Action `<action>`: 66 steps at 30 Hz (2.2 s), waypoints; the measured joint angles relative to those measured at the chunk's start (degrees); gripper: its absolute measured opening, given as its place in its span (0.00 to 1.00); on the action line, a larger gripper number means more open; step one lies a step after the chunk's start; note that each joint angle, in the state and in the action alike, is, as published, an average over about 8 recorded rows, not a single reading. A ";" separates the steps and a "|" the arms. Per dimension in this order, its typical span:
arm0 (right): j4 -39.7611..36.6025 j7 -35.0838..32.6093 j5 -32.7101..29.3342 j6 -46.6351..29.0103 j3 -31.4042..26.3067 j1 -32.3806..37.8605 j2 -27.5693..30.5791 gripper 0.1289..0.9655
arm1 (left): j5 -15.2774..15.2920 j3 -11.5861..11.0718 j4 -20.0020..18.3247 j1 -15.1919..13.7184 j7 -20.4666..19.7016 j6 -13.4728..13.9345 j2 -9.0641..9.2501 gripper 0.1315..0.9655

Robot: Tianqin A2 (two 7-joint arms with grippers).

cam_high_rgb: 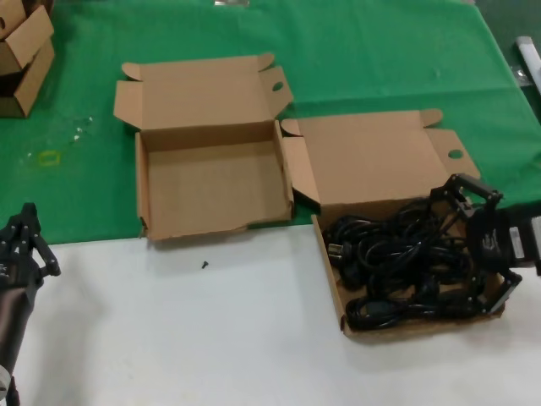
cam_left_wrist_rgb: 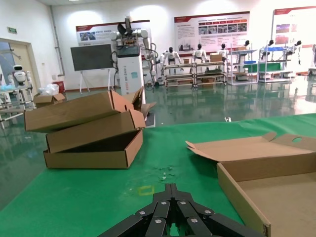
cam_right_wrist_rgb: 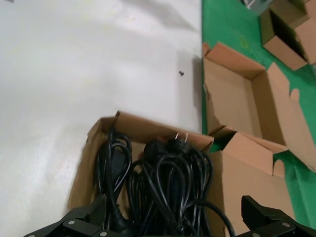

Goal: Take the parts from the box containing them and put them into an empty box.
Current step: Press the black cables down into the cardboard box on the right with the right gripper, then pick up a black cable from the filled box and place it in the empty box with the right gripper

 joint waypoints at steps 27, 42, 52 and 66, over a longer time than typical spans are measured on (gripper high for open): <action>-13.26 -10.17 -7.39 -1.30 2.43 4.28 -10.24 0.83 | 0.02 0.00 0.00 0.00 -0.03 0.00 0.00 0.01; -14.17 -11.61 -8.63 -1.22 3.53 4.20 -10.84 0.52 | 0.02 0.00 0.00 0.00 -0.03 0.00 0.00 0.01; -14.69 -12.46 -8.55 -1.25 4.21 3.33 -10.76 0.26 | 0.02 0.00 0.00 0.00 -0.01 0.00 0.00 0.01; -13.25 -11.40 -8.35 -1.78 5.20 3.11 -9.65 0.10 | 0.01 0.00 0.00 0.00 -0.01 0.00 0.00 0.01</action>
